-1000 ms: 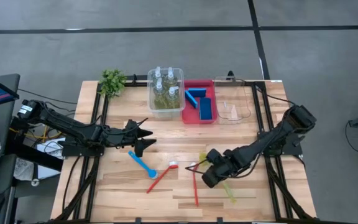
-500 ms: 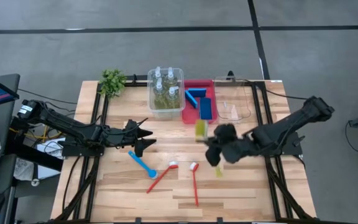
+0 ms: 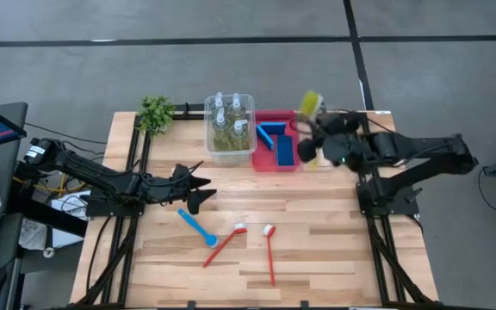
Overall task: Pick & Place Kitchen Sink Supplies
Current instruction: Put the yellow dish brush into the transparent bin
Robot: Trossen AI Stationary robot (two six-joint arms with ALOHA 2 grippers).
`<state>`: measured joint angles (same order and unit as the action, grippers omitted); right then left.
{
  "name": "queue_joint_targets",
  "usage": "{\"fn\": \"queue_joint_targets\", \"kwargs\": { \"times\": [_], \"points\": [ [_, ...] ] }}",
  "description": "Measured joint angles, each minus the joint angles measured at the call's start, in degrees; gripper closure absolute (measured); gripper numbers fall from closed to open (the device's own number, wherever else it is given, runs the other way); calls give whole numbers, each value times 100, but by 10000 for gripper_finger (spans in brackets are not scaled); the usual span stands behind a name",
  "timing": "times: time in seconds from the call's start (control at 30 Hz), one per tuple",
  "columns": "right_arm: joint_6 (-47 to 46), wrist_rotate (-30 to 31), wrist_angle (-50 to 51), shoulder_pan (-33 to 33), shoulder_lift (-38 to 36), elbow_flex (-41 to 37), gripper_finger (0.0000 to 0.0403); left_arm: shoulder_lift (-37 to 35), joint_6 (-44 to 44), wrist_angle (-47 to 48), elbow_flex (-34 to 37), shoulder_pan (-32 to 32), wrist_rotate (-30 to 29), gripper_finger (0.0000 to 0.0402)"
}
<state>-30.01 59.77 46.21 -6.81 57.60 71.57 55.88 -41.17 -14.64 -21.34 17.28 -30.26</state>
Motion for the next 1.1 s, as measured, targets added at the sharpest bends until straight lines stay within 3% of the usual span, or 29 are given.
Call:
{"fn": "queue_joint_targets", "kwargs": {
  "times": [0.23,0.57,0.77,1.1],
  "points": [
    [236,-172,603,1464,43,-127,351,-1,-25,-1,0,0,-261,128],
    [915,-1370,345,2979,628,-701,348,-1,-17,-1,0,-2,-614,128],
    [1252,-1969,275,3462,1220,-726,348,-1,-4,-1,0,-2,-620,128],
    [1517,-2253,377,3722,1911,-723,326,-1,-4,-1,0,-2,-620,128]
  ]
}}
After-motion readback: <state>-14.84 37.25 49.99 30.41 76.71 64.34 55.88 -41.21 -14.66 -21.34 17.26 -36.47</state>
